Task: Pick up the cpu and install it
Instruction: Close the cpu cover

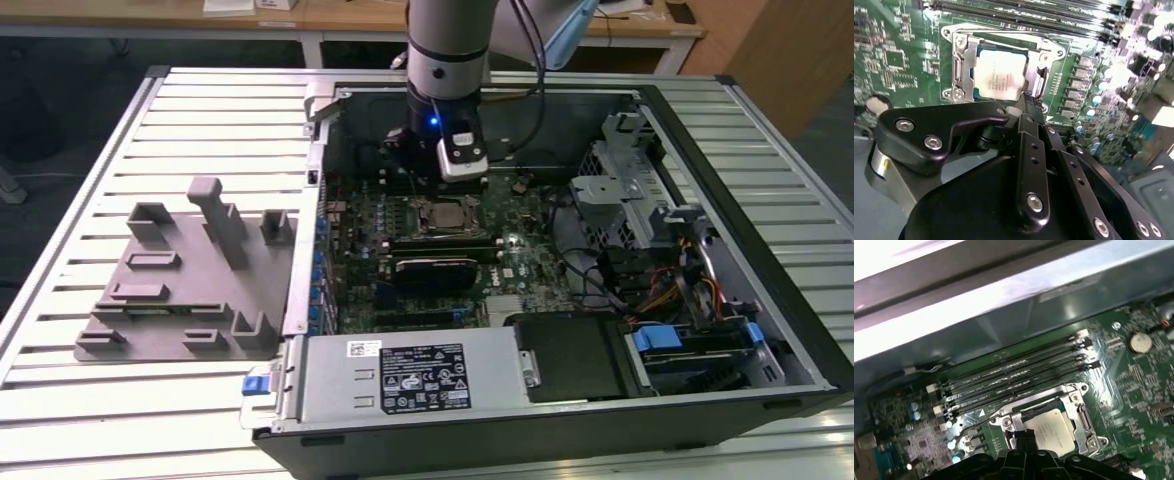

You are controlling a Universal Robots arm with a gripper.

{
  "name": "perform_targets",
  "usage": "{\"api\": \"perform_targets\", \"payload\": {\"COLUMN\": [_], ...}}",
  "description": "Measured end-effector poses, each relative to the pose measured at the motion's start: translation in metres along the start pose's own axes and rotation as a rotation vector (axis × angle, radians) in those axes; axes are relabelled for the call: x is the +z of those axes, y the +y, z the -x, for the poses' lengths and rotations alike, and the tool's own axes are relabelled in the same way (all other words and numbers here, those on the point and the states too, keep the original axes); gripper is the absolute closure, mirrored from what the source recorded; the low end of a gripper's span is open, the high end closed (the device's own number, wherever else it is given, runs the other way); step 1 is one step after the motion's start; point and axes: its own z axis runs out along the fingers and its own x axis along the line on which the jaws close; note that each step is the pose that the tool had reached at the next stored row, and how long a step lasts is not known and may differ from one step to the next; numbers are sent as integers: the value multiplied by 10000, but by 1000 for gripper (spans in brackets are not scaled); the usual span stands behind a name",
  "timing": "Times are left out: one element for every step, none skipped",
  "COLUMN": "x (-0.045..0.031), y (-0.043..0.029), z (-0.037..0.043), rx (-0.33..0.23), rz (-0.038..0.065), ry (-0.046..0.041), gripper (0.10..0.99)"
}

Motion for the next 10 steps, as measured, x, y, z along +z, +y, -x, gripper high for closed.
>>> {"api": "perform_targets", "payload": {"x": [2,4,6,8,10,12,13,15,16,18], "y": [0,0,0,0,-1,-1,-1,-1,-1,-1], "z": [0,0,0,0,0,0,0,0,0,0], "rx": [-180,-359,-550,-730,-908,-1089,-1267,-1448,-1633,-1802], "rz": [-4,-8,-13,-17,-21,-26,-30,-34,-38,-42], "ry": [9,19,28,38,46,56,65,74,84,92], "gripper": [980,980,980,980,980,980,980,980,980,980]}}
